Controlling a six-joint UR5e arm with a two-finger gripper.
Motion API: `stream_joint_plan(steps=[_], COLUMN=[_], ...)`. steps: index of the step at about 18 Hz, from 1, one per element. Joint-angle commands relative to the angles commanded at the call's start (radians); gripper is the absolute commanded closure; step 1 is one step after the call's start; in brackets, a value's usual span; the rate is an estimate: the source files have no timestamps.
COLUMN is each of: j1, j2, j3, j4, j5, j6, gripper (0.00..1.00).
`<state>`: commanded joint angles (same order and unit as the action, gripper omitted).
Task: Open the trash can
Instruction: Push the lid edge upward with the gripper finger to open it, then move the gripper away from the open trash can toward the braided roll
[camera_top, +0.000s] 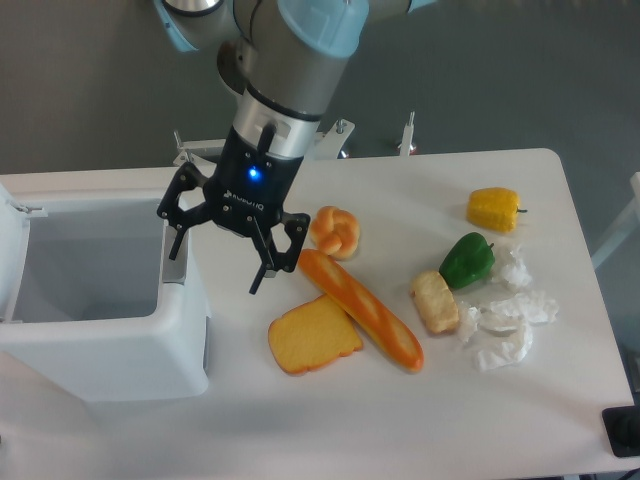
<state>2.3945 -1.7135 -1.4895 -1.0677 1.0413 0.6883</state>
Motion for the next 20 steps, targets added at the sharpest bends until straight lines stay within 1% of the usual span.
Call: stream_joint_plan(steps=[3, 7, 10, 15, 20], j1=[-0.002, -0.003, -0.003, -0.003, -0.005], j2=[0.006, 0.018, 0.015, 0.012, 0.009], j3=[-0.003, -0.015, -0.017, -0.023, -0.026], j4=[0.000, 0.002, 0.003, 0.005, 0.009], j5=[0.115, 0.267, 0.292, 0.370, 0.379], j6=[0.123, 0.214, 0.237, 0.295, 0.303], gripper=[0.00, 0.00, 0.00, 0.00, 0.00])
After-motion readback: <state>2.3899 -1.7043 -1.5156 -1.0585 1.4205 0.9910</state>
